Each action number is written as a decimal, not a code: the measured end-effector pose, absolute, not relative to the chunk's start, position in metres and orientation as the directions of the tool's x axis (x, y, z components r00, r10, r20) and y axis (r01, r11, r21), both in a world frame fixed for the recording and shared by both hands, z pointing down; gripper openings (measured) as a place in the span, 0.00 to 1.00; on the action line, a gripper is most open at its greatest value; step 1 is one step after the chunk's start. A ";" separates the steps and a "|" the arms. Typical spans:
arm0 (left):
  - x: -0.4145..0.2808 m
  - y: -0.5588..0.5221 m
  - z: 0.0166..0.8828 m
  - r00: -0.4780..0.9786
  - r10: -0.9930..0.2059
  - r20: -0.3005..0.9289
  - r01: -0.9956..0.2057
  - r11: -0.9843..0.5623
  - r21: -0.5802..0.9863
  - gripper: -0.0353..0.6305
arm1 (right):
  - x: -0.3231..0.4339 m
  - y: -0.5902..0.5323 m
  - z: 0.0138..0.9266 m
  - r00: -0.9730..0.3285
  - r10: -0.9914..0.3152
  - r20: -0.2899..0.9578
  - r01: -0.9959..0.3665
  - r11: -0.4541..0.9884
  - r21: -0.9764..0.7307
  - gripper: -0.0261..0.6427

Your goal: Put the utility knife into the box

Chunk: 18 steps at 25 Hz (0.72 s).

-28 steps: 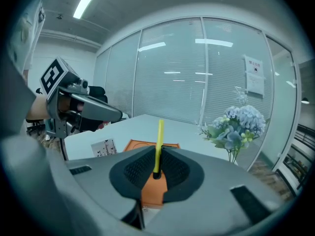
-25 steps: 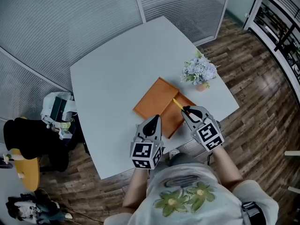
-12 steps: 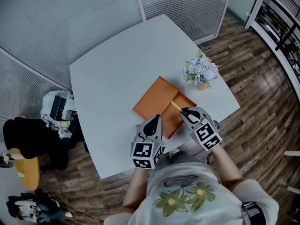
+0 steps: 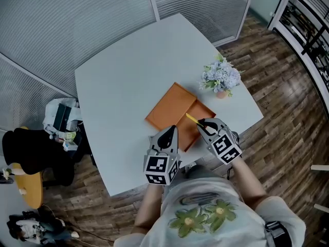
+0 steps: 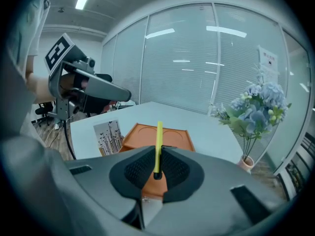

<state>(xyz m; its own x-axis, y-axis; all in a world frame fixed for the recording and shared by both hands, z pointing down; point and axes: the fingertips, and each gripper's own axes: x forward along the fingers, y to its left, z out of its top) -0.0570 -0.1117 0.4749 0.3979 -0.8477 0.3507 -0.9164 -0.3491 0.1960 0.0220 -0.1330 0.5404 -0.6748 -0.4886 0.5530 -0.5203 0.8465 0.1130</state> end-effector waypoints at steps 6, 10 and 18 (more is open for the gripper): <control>-0.059 -0.115 0.478 0.397 -0.849 0.349 -0.916 -0.345 0.203 0.05 | 0.019 -0.134 0.551 -0.668 -0.468 0.578 -0.506 0.856 0.107 0.10; -0.059 -0.115 0.480 0.398 -0.848 0.351 -0.916 -0.345 0.206 0.05 | 0.018 -0.134 0.559 -0.662 -0.456 0.594 -0.496 0.862 0.108 0.10; -0.064 -0.119 0.482 0.392 -0.848 0.356 -0.918 -0.337 0.210 0.05 | 0.014 -0.138 0.572 -0.644 -0.422 0.638 -0.451 0.883 0.128 0.10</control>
<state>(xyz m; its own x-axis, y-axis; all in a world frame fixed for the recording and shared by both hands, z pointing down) -0.0637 -0.1191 0.4822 0.3925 -0.8481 0.3559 -0.9179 -0.3368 0.2098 0.0143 -0.1375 0.5718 -0.6440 -0.4216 0.6383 -0.4511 0.8832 0.1282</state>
